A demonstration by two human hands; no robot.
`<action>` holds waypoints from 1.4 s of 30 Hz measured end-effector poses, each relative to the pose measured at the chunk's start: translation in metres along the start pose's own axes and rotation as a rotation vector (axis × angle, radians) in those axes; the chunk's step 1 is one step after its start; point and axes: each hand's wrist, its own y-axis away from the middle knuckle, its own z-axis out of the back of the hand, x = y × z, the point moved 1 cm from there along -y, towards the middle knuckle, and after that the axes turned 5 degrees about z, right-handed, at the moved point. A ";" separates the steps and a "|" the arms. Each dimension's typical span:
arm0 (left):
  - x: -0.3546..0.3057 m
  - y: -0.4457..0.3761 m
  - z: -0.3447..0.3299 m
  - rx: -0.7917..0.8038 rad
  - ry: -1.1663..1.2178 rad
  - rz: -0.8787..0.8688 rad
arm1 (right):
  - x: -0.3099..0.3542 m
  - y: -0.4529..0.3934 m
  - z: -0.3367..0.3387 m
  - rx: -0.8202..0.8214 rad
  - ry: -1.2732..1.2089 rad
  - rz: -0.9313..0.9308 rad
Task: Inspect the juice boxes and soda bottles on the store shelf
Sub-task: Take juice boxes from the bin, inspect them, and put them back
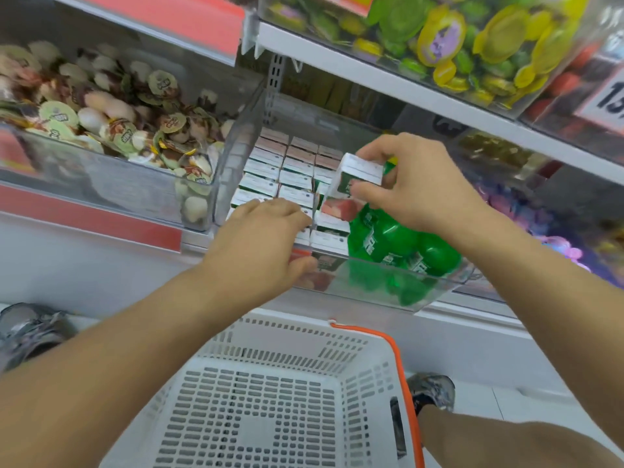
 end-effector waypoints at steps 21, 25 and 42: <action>0.002 -0.001 -0.007 -0.063 0.059 0.024 | -0.003 -0.045 -0.030 0.615 0.065 -0.009; 0.002 -0.001 -0.008 -0.069 0.057 0.019 | -0.008 -0.053 -0.031 0.697 0.059 0.001; 0.005 -0.001 -0.012 -0.104 0.075 0.018 | -0.032 -0.103 -0.053 0.640 -0.019 0.048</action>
